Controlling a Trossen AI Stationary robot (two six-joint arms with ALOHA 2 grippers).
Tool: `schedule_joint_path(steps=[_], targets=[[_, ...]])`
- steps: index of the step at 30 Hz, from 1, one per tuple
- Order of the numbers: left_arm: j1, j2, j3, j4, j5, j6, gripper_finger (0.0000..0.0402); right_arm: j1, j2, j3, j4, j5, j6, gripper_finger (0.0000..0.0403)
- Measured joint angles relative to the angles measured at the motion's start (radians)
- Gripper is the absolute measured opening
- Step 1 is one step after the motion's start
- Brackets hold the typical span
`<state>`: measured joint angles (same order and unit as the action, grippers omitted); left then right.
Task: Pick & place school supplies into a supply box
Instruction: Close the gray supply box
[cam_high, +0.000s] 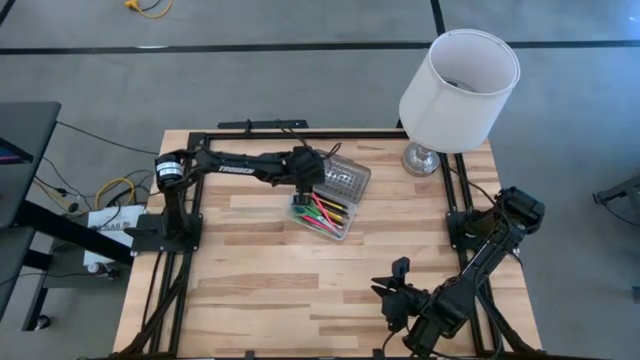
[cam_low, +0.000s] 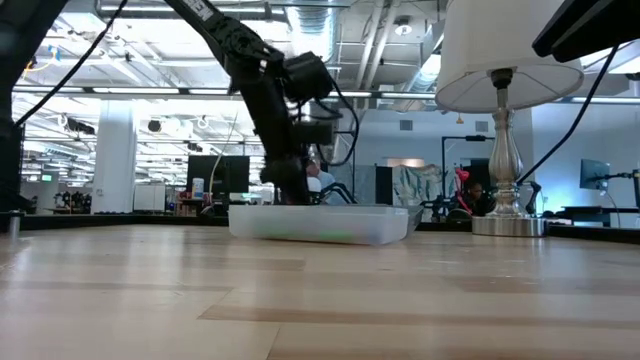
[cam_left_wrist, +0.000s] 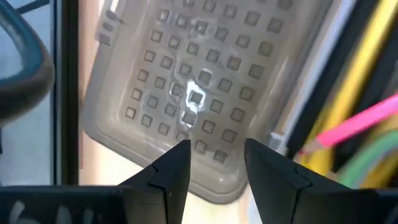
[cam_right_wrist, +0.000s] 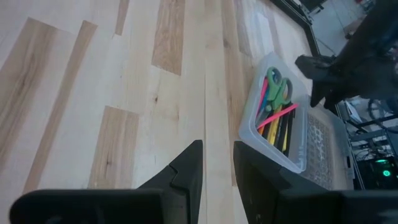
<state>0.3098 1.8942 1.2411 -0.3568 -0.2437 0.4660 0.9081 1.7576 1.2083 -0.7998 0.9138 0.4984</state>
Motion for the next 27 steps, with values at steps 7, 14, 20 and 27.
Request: schedule_joint_path(steps=[7,14,20,27], targets=[[0.002,0.031,0.001,-0.010,0.003,0.010,0.0146,0.000,0.000,-0.001,0.001,-0.009,0.000,0.0085],[0.001,0.029,0.003,-0.066,0.034,0.008,0.0146,-0.002,0.000,-0.001,0.004,-0.020,0.000,0.0085],[-0.002,0.020,0.003,-0.141,0.091,-0.030,0.0146,-0.002,0.000,-0.001,0.005,-0.020,0.000,0.0085],[-0.033,0.007,-0.003,-0.234,0.143,-0.074,0.0146,-0.002,0.000,-0.001,0.009,-0.022,0.000,0.0085]])
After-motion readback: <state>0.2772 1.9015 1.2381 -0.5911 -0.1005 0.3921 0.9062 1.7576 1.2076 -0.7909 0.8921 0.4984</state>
